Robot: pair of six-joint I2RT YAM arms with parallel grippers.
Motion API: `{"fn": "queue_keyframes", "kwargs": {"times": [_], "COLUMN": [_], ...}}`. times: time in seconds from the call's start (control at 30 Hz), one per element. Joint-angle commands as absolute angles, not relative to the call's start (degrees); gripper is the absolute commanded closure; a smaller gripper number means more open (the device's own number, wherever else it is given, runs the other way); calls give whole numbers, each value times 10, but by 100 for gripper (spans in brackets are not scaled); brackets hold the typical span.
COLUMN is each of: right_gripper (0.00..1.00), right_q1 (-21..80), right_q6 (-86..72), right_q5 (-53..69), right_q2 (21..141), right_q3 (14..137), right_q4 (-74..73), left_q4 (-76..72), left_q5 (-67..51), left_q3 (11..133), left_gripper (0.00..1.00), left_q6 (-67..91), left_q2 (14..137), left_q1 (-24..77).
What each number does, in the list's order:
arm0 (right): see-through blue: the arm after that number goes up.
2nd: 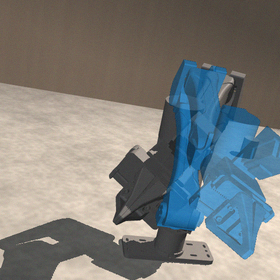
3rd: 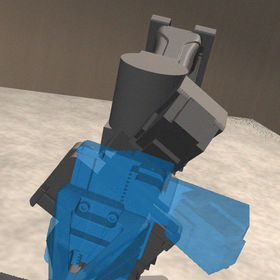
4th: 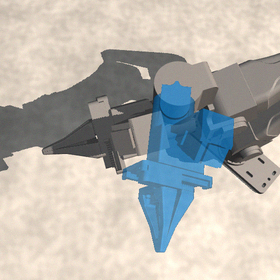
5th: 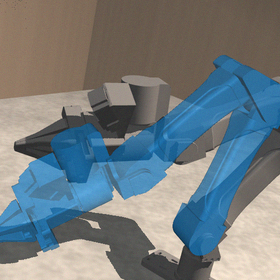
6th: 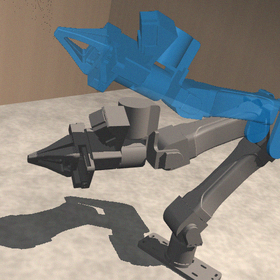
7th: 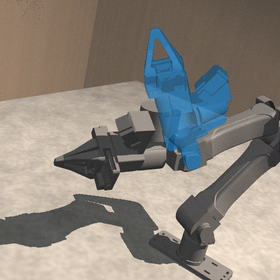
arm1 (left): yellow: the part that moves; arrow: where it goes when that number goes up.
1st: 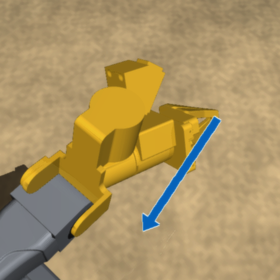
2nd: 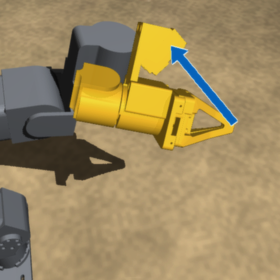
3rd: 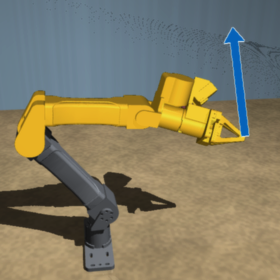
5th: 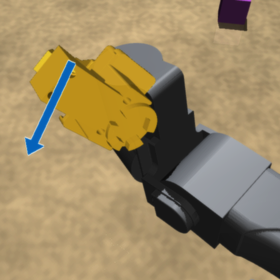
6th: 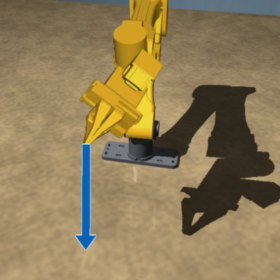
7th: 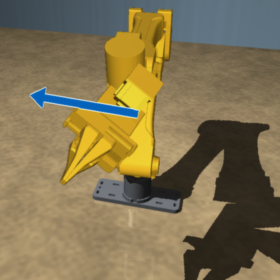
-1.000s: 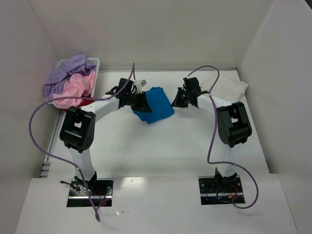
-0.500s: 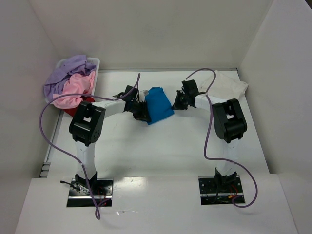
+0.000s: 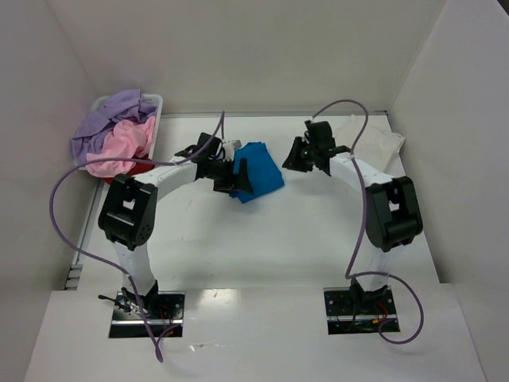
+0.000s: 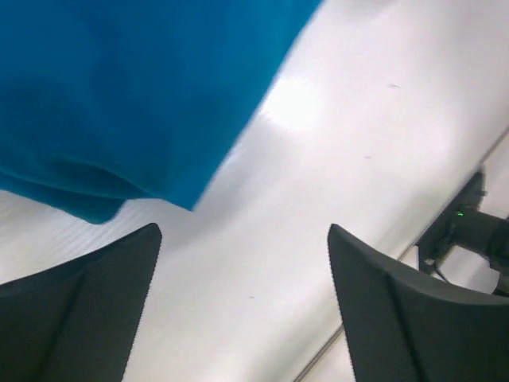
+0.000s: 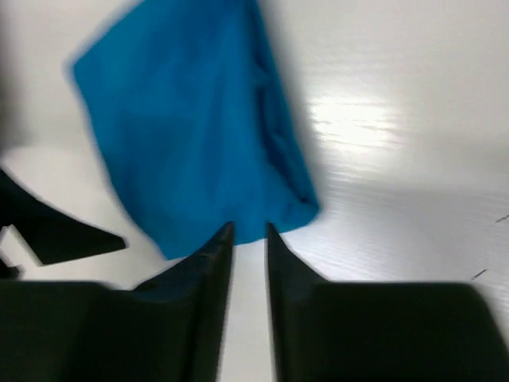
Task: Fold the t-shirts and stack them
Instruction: Smooth out wrinkles on the folded tshirt, then put the neatly folded tshirt into the corner of the board with the right arm
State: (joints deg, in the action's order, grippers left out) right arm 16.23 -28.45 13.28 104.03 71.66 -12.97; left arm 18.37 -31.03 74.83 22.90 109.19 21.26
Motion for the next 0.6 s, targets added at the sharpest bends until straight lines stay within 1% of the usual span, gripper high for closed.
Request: {"fn": "queue_keyframes", "kwargs": {"times": [0.0,0.07,0.1,0.13,0.2,0.23,0.27,0.3,0.33,0.37,0.4,0.43,0.57], "right_gripper": [64,56,51,38,26,13,8,3,0,0,0,0,0], "right_q1": [154,154,154,154,154,154,154,154,154,154,154,154,142], "right_q6": [-271,-271,-271,-265,-265,-265,-265,-265,-265,-258,-258,-252,-252], "right_q5": [162,171,171,171,171,171,171,171,171,164,157,150,144], "right_q2": [968,962,962,955,950,943,938,926,926,918,909,909,904], "right_q3": [734,739,739,739,733,727,722,722,722,722,722,722,735], "right_q4": [-119,-134,-134,-140,-140,-140,-140,-140,-140,-140,-140,-146,-151], "left_q4": [180,180,171,165,160,160,160,160,166,166,166,171,187], "left_q5": [-340,-346,-346,-328,-298,-276,-224,-196,-168,-111,-86,-64,-10], "left_q3": [752,752,745,732,722,722,716,708,708,699,694,684,671], "left_gripper": [6,0,0,0,0,0,0,0,0,0,0,0,0], "left_q6": [217,217,225,236,248,260,266,272,279,293,301,306,320], "left_q2": [1045,1022,1010,984,954,922,906,890,856,840,825,801,779], "left_q1": [214,214,214,214,214,214,214,214,214,214,214,214,204]}}
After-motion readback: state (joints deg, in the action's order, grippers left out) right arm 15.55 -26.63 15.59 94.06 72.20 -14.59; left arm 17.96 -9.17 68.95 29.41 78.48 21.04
